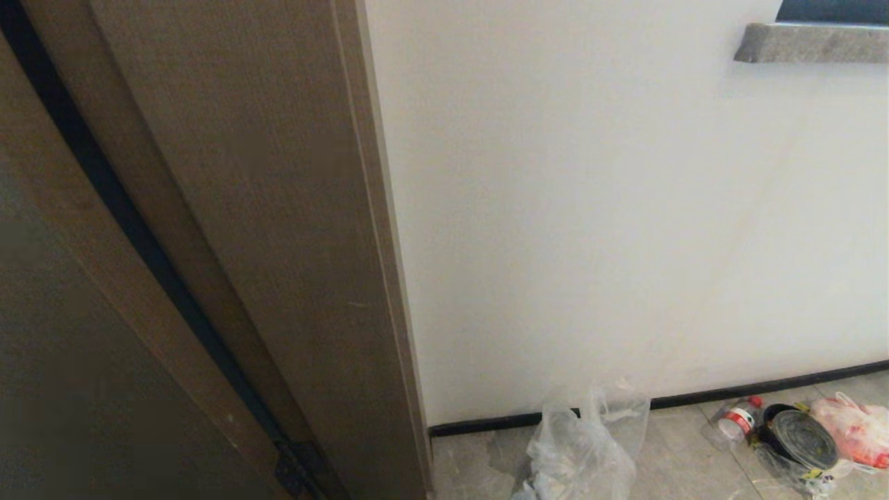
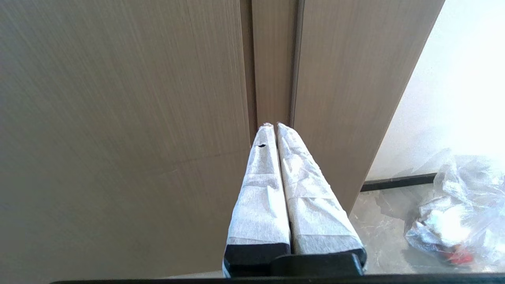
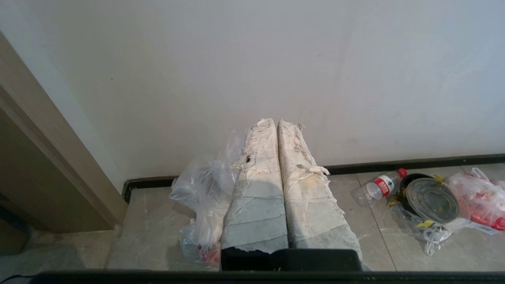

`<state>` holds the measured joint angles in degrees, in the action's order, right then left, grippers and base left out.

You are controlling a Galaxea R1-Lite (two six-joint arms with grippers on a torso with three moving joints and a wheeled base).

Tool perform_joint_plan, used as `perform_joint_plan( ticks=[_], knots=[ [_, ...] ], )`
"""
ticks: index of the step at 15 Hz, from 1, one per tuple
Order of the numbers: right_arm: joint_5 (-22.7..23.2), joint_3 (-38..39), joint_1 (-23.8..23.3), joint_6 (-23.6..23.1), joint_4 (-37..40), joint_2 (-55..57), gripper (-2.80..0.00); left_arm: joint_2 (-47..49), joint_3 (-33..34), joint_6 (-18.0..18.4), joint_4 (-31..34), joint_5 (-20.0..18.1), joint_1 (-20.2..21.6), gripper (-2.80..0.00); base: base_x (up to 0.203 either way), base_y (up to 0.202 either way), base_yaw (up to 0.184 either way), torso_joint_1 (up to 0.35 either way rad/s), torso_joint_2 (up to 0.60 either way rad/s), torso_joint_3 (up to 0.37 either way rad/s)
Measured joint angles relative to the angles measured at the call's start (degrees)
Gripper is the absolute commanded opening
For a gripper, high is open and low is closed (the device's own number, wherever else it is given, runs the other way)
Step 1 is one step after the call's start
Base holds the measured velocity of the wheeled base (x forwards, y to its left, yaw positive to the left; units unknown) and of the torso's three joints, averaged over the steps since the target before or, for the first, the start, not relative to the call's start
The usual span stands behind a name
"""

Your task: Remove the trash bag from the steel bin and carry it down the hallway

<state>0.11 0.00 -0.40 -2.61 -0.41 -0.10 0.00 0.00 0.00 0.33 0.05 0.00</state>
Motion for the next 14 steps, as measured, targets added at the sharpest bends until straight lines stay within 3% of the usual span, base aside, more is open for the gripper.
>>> perform_joint_plan(
  ticks=[5,14],
  knots=[
    [-0.06,0.00,0.02,0.00,0.00,0.00,-2.80,0.00,0.00,0.05,0.00,-0.05,0.00,-2.80,0.000,0.000,0.000,0.002,0.00,0.100],
    [-0.01,0.00,0.00,0.09,0.00,0.02,-2.80,0.00,0.00,0.10,-0.06,-0.05,0.00,-2.80,0.000,0.000,0.000,0.000,0.00,0.000]
  ],
)
